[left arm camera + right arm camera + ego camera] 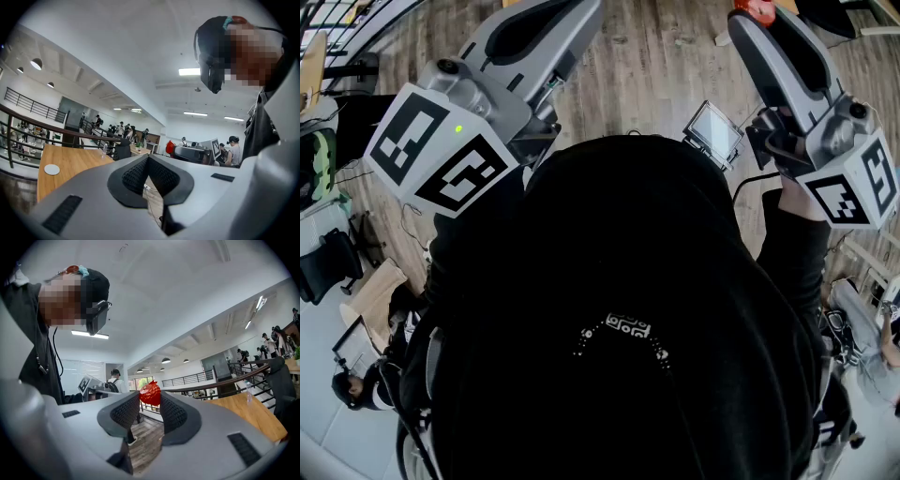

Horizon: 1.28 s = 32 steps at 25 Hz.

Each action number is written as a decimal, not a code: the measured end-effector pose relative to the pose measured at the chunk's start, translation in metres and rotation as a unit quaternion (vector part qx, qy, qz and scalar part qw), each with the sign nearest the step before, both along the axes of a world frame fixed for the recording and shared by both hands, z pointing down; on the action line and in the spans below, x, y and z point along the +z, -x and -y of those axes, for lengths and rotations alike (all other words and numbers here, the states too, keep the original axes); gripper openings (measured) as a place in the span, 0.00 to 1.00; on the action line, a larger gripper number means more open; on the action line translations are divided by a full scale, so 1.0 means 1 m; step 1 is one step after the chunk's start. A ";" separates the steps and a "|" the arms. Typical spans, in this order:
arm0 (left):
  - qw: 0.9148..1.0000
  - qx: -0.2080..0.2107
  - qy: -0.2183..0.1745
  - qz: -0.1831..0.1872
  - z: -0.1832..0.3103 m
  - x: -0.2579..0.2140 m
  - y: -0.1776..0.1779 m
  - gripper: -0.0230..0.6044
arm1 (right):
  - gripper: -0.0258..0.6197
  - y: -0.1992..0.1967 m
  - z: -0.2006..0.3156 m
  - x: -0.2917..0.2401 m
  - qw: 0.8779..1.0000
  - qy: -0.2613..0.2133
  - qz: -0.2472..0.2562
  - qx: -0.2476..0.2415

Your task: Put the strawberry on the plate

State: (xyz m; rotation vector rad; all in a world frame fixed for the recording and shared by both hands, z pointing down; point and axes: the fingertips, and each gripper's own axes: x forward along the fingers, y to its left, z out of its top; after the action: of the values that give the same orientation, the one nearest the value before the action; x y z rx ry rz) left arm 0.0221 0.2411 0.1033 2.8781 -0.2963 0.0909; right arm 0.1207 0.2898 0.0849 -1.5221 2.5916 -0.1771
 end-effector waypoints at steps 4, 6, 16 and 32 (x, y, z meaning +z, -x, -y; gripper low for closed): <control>1.000 -0.008 0.000 0.001 -0.003 0.000 0.005 0.03 | 0.26 0.005 -0.001 0.000 1.000 0.005 -0.002 -0.004; 1.000 -0.010 0.009 0.002 0.000 0.004 0.006 0.03 | 0.26 0.005 0.002 0.000 1.000 0.007 -0.001 -0.007; 0.998 -0.057 0.021 0.015 0.012 0.019 0.021 0.03 | 0.26 0.021 0.020 0.018 0.998 0.039 -0.015 -0.057; 0.996 -0.084 0.001 0.014 -0.021 0.012 0.034 0.03 | 0.26 0.019 0.007 0.018 0.997 0.022 -0.002 -0.073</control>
State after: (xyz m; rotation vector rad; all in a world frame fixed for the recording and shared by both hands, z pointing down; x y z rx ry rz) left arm -0.0116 0.2620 0.1155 2.8381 -0.5422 0.1003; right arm 0.1012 0.2828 0.1030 -1.3464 2.7207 -0.2487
